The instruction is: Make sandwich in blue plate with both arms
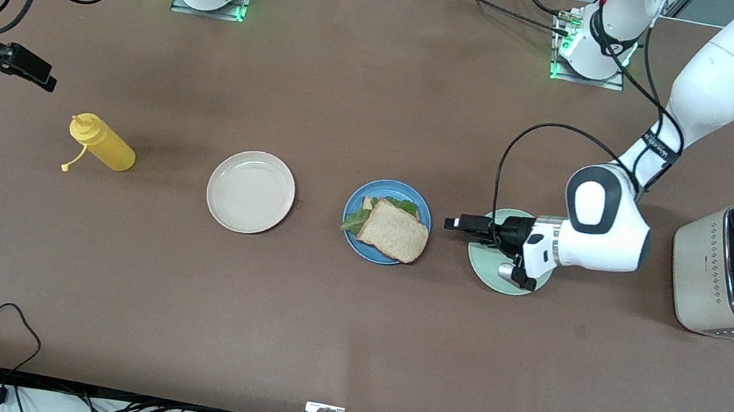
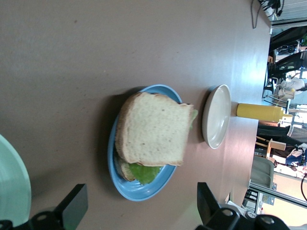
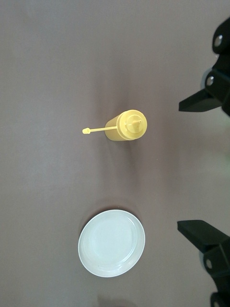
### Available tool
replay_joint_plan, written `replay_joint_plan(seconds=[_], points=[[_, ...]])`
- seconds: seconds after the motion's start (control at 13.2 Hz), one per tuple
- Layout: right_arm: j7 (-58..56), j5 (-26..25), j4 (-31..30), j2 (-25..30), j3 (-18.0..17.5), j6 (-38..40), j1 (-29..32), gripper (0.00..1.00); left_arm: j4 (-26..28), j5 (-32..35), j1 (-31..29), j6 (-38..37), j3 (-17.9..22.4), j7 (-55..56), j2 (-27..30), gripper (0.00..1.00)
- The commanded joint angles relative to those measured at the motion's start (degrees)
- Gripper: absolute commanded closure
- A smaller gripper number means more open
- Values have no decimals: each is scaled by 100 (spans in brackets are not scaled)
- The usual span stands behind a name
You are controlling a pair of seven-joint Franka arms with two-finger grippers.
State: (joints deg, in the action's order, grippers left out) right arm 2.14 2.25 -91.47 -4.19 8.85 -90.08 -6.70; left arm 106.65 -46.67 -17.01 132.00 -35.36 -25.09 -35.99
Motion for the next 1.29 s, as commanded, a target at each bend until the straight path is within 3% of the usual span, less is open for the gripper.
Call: replay_joint_plan(seconds=[0.0, 0.23, 0.53, 0.83, 0.91, 1.06, 1.21], points=[[84, -84, 15, 33, -42, -18, 28, 0, 436, 17, -83, -375, 143, 240, 1189, 0], [93, -84, 6, 59, -50, 17, 2, 0, 33, 1490, -119, -1288, 503, 758, 1612, 0], [111, -102, -11, 68, -86, 43, -25, 0, -626, 3371, -224, -2089, 513, 1523, 1868, 0], [102, -259, -20, 68, -94, 35, -77, 0, -882, 4500, -154, -2388, 713, 1876, 2263, 0], [93, -278, -20, 68, -94, 26, -104, 0, -1143, 4500, 81, -2633, 1202, 1894, 2377, 0], [102, -286, -20, 68, -94, 34, -104, 0, -1618, 4500, 1106, -3055, 2562, 1903, 2456, 0], [119, -286, -20, 68, -94, 35, -95, 0, -1979, 4500, 1611, -3521, 3296, 2112, 2614, 0]])
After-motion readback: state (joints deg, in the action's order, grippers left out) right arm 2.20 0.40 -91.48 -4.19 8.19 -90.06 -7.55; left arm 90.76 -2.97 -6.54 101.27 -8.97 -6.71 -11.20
